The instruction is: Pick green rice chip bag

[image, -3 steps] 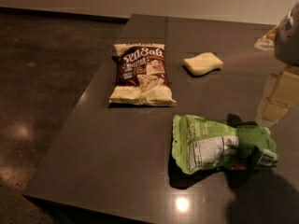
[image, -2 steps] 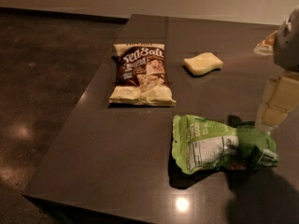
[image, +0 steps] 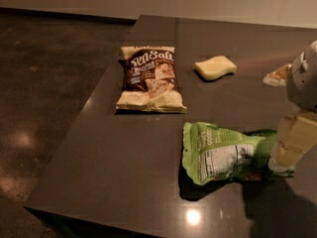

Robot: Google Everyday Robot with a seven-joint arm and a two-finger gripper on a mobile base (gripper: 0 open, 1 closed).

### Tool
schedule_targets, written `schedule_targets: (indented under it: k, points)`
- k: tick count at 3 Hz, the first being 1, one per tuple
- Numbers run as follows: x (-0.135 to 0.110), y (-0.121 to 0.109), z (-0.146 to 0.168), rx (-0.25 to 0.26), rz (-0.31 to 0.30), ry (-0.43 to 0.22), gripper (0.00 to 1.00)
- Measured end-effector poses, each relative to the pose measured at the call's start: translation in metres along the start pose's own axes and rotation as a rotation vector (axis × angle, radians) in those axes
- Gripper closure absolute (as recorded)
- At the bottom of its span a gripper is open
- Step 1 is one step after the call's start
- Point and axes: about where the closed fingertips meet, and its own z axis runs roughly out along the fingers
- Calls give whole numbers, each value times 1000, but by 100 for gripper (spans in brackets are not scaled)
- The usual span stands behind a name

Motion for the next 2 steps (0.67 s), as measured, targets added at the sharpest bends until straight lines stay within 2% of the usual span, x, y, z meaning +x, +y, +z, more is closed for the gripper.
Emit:
schedule_targets:
  k: [2]
  points:
    - [-2, 26, 44, -49, -30, -19, 0]
